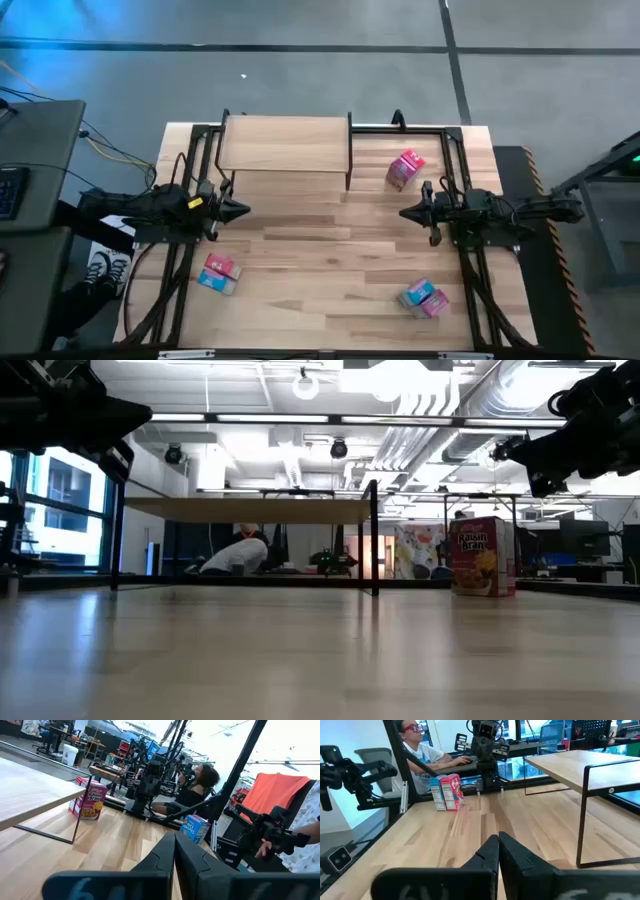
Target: Stack cereal on shelf
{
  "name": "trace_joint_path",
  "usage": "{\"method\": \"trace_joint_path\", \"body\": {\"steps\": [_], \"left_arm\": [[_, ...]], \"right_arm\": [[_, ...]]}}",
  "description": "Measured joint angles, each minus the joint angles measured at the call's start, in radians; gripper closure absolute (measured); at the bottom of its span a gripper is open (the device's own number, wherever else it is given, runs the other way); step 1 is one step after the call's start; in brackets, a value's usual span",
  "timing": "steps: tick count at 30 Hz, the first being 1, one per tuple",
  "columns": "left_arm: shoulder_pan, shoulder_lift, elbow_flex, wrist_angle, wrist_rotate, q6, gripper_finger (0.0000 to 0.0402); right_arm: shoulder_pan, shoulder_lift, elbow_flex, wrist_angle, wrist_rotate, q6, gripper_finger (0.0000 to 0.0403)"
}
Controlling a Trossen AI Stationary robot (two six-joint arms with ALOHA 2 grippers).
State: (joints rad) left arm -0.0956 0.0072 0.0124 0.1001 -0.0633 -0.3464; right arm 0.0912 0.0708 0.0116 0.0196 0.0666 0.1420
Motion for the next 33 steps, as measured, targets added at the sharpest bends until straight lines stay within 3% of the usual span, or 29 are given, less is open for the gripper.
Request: {"method": "trace_joint_path", "body": {"steps": [19,21,23,25,28,33], "left_arm": [[0.0,0.0,0.0,0.0,0.0,0.0,0.0398],[0.0,0.0,0.0,0.0,0.0,0.0,0.0398],[0.0,0.0,0.0,0.0,0.0,0.0,0.0398],[0.0,0.0,0.0,0.0,0.0,0.0,0.0398],[0.0,0.0,0.0,0.0,0.0,0.0,0.0398],[0.0,0.0,0.0,0.0,0.0,0.0,0.0398]], "right_arm": [[0.0,0.002,-0.001,0.033,0.011,0.037,0.0402],[0.0,0.013,0.002,0.154,0.107,0.08,0.0402],[-0.003,0.033,0.037,0.188,0.274,0.213,0.0394],[-0.014,0.066,0.092,0.184,0.356,0.269,0.0373],[-0.04,0.153,0.208,0.154,0.36,0.222,0.0315],[-0.137,0.367,0.47,-0.192,0.403,0.277,0.019]]}}
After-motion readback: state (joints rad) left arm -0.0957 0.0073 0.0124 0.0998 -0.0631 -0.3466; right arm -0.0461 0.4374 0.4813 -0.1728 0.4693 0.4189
